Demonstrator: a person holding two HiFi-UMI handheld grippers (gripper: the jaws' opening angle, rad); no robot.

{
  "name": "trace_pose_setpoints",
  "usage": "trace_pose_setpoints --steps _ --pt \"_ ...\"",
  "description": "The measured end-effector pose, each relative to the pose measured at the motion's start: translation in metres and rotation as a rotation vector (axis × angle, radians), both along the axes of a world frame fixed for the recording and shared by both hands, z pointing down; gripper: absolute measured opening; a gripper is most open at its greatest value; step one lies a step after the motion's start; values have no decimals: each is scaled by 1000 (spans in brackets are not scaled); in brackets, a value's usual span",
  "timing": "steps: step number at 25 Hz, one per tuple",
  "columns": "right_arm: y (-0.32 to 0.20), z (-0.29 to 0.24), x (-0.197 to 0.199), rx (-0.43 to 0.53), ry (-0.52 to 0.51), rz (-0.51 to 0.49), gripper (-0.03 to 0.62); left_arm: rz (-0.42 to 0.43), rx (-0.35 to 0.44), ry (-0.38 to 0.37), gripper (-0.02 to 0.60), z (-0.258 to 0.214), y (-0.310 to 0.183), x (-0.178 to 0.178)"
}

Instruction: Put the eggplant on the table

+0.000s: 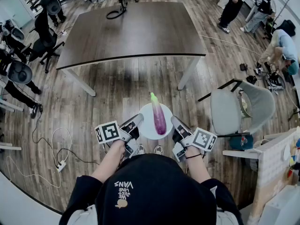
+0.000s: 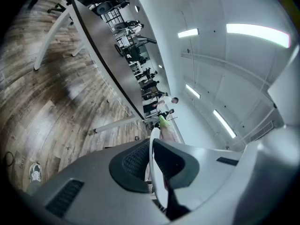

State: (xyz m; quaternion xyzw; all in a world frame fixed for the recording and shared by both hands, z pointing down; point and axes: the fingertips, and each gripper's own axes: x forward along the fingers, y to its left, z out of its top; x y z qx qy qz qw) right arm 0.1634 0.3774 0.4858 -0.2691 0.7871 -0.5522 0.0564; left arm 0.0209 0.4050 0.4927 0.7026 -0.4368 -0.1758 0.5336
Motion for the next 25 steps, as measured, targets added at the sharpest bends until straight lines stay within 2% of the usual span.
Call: trace_pose_setpoints --steps 3,8,12,15,17,21,23,25 --pt "-1 2 1 5 13 -3 31 -1 1 4 26 1 0 0" --pt "-2 6 3 -5 30 -1 31 -22 -36 59 26 3 0 4" --pt "-4 6 2 -1 22 -7 31 -14 -22 41 26 5 -3 3" --pt "-6 6 4 7 31 -8 32 -21 -34 60 26 6 -3 5" --pt "-10 2 2 17 -1 -11 31 -25 -33 64 26 6 -7 6" --pt "-18 5 6 17 19 -6 31 -27 -25 66 26 6 -15 7" --pt "-20 -1 3 26 -18 -14 31 -24 -16 55 26 5 -18 8" --pt "-24 1 7 27 -11 -18 31 -26 -11 53 26 6 -21 11"
